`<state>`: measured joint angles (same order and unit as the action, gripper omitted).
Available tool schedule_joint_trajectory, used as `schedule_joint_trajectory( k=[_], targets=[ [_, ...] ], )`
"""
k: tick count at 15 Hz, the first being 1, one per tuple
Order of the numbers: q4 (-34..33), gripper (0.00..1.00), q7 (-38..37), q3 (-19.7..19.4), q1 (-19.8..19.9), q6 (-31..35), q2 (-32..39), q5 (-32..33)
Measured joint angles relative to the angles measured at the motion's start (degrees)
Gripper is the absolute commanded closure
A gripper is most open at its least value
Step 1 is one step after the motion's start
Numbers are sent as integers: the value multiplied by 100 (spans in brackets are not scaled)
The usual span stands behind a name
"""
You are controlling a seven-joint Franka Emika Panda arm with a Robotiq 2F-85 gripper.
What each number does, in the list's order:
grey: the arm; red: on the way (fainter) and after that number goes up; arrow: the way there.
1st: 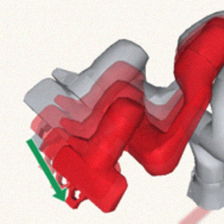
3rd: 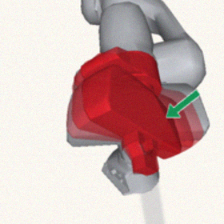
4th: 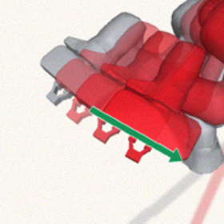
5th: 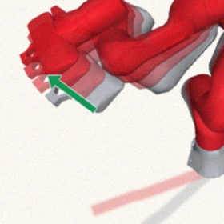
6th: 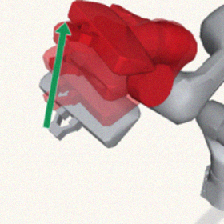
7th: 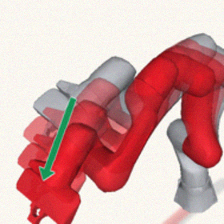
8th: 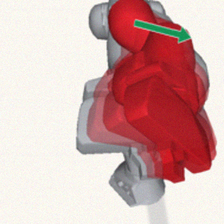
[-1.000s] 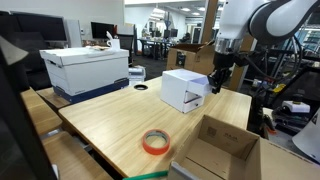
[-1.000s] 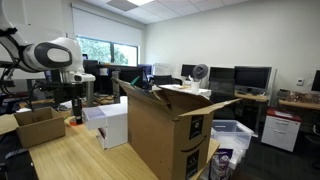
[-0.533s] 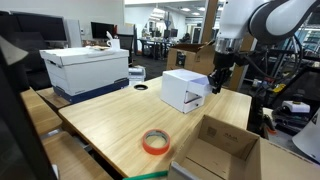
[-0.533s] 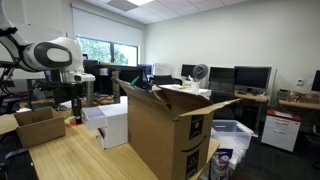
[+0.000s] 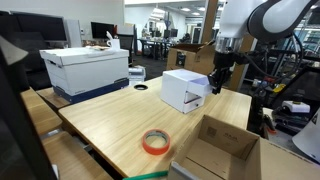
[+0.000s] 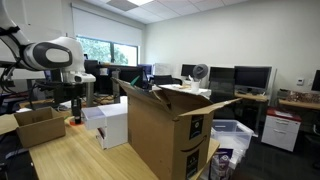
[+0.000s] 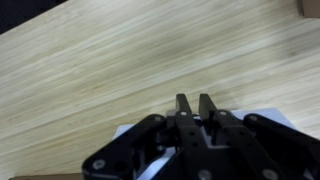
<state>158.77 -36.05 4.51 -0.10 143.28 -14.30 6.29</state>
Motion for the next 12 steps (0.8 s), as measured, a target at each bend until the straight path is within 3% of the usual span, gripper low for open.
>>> schedule_joint_trajectory(
  k=[12],
  targets=[
    [2,93,516,-189,1,-7,68,-313]
  ],
)
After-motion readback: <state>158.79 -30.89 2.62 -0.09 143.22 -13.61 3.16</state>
